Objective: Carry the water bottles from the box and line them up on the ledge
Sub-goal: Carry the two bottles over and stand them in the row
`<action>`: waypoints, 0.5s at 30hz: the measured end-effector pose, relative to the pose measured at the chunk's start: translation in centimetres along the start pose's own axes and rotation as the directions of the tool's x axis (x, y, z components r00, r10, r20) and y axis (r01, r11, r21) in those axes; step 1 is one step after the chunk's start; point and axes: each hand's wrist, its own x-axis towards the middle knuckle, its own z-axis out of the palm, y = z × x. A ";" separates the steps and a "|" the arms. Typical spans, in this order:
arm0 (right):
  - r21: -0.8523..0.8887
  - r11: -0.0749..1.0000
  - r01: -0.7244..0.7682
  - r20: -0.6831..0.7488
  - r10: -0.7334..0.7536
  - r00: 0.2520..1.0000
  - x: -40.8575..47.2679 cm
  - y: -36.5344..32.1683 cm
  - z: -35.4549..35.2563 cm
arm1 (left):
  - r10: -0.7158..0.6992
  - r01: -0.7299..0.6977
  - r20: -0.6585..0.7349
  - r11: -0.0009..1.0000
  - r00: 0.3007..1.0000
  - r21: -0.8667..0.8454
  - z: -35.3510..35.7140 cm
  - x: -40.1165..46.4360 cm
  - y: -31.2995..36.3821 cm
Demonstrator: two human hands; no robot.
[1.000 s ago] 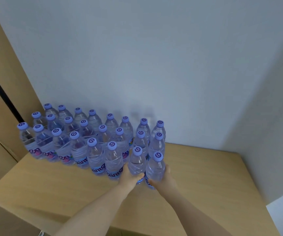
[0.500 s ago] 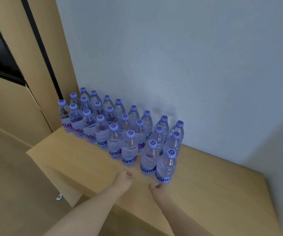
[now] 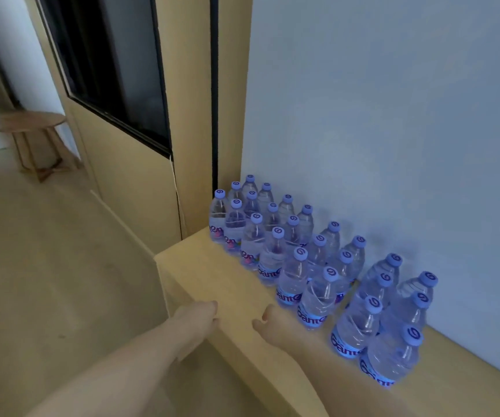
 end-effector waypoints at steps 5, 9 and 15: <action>-0.092 0.983 0.158 0.006 -0.158 0.987 5.6 -10.5 0.2 | -0.161 0.156 -0.027 0.979 0.987 -0.131 -1.9 -0.3 -10.8; -0.096 0.958 0.270 0.067 -0.265 0.962 9.5 -19.7 0.9 | -0.327 0.306 -0.042 0.916 0.944 -0.259 -2.8 -1.6 -20.0; -0.062 0.907 0.416 0.178 -0.400 0.899 14.1 -33.8 2.9 | -0.560 0.494 -0.029 0.754 0.828 -0.433 -3.1 -5.1 -32.4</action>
